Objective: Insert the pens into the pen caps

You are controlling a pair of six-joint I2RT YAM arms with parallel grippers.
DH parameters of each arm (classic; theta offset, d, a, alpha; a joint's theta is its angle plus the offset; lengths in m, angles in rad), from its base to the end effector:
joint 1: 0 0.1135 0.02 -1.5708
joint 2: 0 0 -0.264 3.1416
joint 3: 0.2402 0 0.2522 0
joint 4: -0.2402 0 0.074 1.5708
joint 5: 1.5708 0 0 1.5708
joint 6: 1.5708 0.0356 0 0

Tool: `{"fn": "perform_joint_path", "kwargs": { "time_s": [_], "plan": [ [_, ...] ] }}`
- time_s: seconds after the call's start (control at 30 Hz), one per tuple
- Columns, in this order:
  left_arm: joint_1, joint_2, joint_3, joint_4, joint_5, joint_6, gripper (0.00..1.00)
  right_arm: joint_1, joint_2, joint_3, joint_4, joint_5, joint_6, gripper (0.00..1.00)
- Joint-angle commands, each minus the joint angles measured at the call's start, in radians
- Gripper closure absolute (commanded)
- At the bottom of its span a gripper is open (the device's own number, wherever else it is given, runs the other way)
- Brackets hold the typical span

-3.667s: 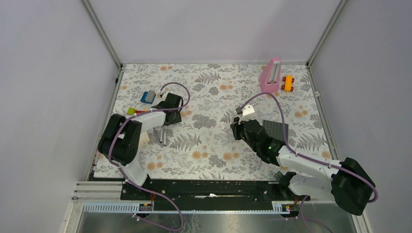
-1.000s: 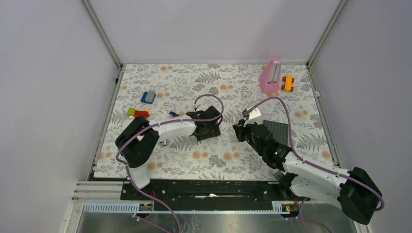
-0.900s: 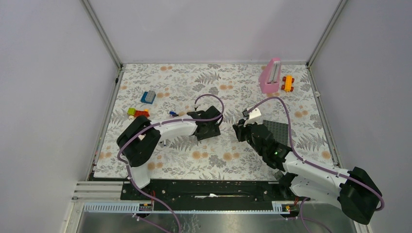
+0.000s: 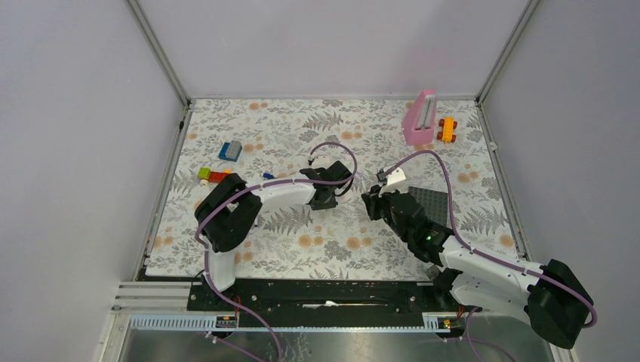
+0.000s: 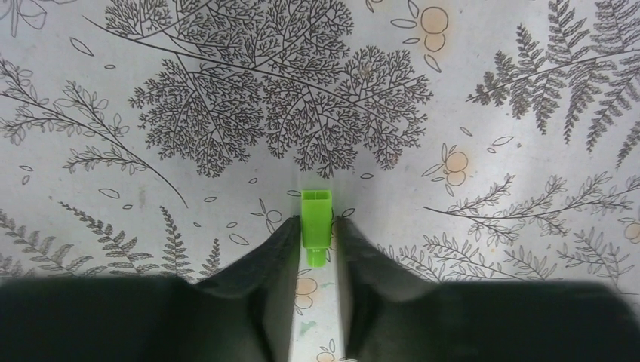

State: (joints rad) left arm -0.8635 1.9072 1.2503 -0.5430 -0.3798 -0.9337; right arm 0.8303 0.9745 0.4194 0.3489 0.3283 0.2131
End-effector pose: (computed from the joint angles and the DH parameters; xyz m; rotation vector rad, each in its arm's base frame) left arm 0.2547 -0.2777 0.1608 -0.1861 2.6123 -0.0709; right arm 0.1548 0.1524 0.2318 -0.3112 1.7619 0.4633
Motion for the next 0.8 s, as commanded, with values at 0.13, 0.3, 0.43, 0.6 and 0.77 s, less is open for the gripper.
{"fn": "perform_joint_path", "kwargs": {
  "time_s": [0.13, 0.3, 0.43, 0.6, 0.77],
  "plan": [
    [-0.004, -0.004, 0.021, -0.01, -0.012, 0.054, 0.85, -0.007, -0.012, -0.002, 0.045, 0.003, -0.005, 1.0],
    [-0.005, -0.089, -0.059, -0.009, 0.008, 0.062, 0.85, -0.007, -0.013, -0.002, 0.045, 0.003, -0.006, 1.0],
    [-0.011, -0.178, -0.16, -0.009, 0.04, 0.065, 0.85, -0.007, -0.011, -0.001, 0.044, 0.003, -0.006, 1.0],
    [-0.011, -0.295, -0.271, -0.018, 0.049, 0.071, 0.8, -0.007, -0.011, 0.001, 0.044, 0.003, -0.005, 1.0],
    [-0.012, -0.356, -0.33, -0.018, 0.019, 0.085, 0.68, -0.006, -0.012, -0.001, 0.044, 0.003, -0.005, 1.0]
  ]
}}
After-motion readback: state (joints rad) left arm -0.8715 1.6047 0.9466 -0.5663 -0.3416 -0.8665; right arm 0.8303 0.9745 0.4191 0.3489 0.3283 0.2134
